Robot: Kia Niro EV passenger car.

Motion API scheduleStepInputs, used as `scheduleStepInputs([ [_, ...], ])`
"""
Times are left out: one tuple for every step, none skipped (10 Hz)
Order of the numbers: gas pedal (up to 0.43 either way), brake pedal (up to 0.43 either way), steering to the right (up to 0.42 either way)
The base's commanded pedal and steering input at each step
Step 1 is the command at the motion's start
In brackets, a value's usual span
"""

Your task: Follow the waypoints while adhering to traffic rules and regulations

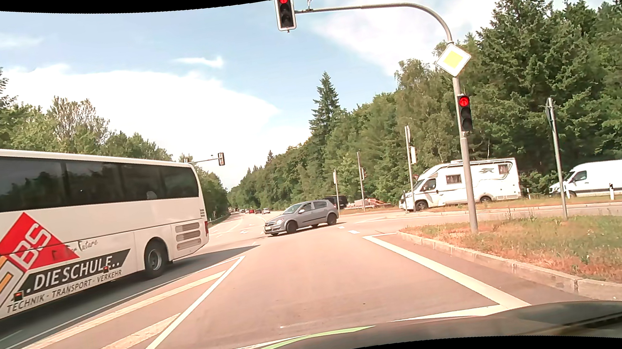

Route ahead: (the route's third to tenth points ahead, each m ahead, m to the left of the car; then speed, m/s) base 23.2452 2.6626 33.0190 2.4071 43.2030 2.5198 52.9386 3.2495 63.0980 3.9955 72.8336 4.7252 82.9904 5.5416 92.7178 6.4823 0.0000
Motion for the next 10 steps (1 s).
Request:
scheduleStepInputs([
  [0.000, 0.268, -0.020],
  [0.000, 0.268, -0.020],
  [0.000, 0.274, -0.020],
  [0.000, 0.268, -0.020],
  [0.000, 0.274, -0.020],
  [0.000, 0.274, -0.020],
  [0.000, 0.274, -0.020],
  [0.000, 0.274, -0.020],
  [0.000, 0.274, -0.020],
  [0.000, 0.268, -0.020],
])
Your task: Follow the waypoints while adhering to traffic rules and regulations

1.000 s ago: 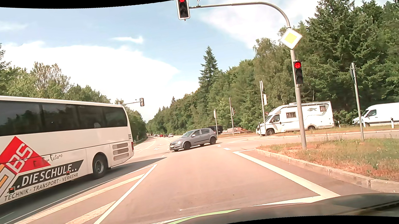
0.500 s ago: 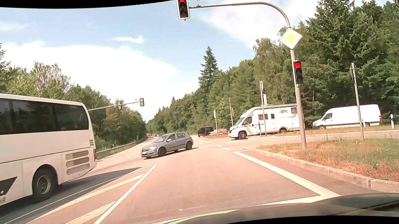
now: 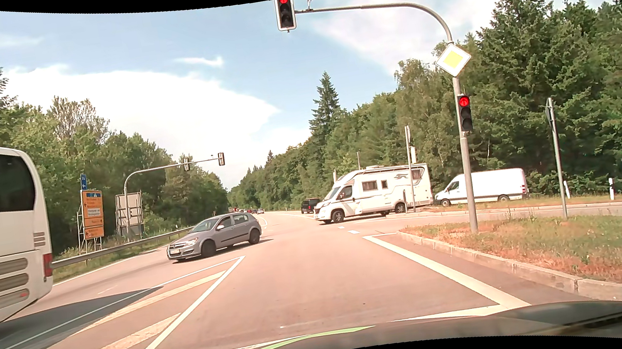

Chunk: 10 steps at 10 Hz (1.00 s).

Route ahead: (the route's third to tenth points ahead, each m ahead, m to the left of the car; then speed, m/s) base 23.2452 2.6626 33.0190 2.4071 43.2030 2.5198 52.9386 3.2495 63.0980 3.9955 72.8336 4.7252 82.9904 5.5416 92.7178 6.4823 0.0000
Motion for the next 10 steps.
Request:
scheduleStepInputs([
  [0.000, 0.274, -0.020],
  [0.000, 0.274, -0.020],
  [0.000, 0.268, -0.020],
  [0.000, 0.274, -0.020],
  [0.000, 0.268, -0.020],
  [0.000, 0.280, -0.020],
  [0.000, 0.274, -0.020],
  [0.000, 0.274, -0.020],
  [0.000, 0.274, -0.020],
  [0.000, 0.274, -0.020],
])
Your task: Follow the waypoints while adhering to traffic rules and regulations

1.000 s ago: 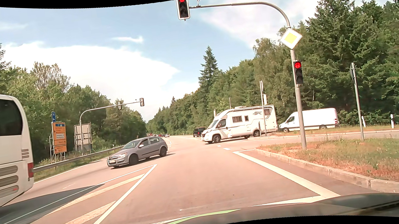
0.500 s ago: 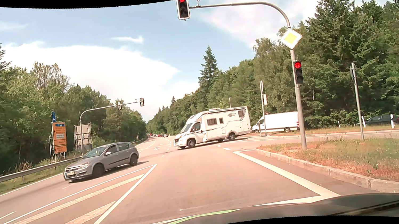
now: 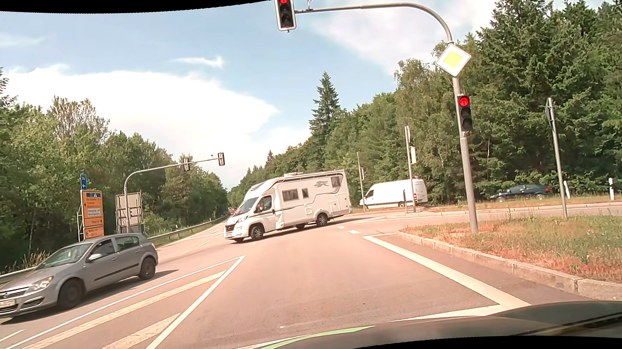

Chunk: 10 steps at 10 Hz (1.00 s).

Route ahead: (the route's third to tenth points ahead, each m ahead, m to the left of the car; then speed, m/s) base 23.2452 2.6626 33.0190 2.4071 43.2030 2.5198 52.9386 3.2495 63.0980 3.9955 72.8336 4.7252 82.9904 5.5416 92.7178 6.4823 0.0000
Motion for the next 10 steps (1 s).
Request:
scheduleStepInputs([
  [0.000, 0.274, -0.020],
  [0.000, 0.274, -0.020],
  [0.000, 0.274, -0.020],
  [0.000, 0.274, -0.020],
  [0.000, 0.274, -0.020],
  [0.000, 0.274, -0.020],
  [0.000, 0.274, -0.020],
  [0.000, 0.274, -0.020],
  [0.000, 0.274, -0.020],
  [0.000, 0.274, -0.020],
])
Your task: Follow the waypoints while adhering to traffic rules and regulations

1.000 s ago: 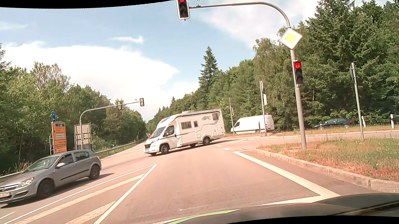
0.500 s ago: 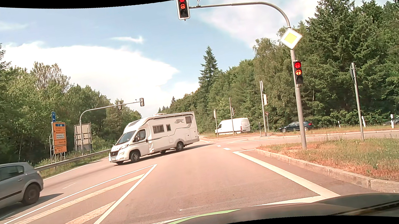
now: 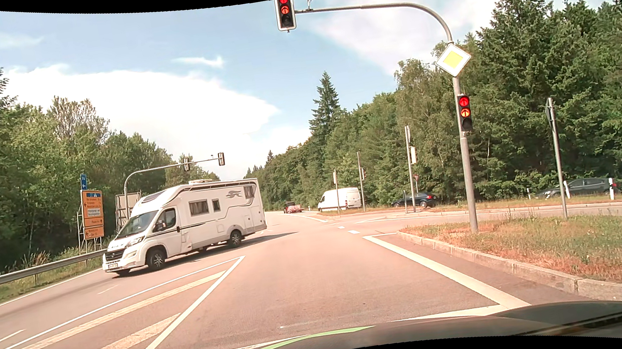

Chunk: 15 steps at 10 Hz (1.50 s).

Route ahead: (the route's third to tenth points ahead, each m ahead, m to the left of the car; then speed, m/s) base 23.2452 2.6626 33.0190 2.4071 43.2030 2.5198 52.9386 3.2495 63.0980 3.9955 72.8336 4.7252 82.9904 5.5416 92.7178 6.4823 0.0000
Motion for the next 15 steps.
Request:
scheduleStepInputs([
  [0.000, 0.274, -0.020],
  [0.000, 0.274, -0.020],
  [0.000, 0.274, -0.020],
  [0.000, 0.274, -0.020],
  [0.000, 0.274, -0.020],
  [0.000, 0.274, -0.020],
  [0.000, 0.274, -0.020],
  [0.000, 0.274, -0.020],
  [0.000, 0.274, -0.020],
  [0.000, 0.274, -0.020],
  [0.000, 0.274, -0.020],
  [0.000, 0.274, -0.020],
  [0.000, 0.274, -0.020],
  [0.000, 0.274, -0.020],
  [0.000, 0.274, -0.020],
])
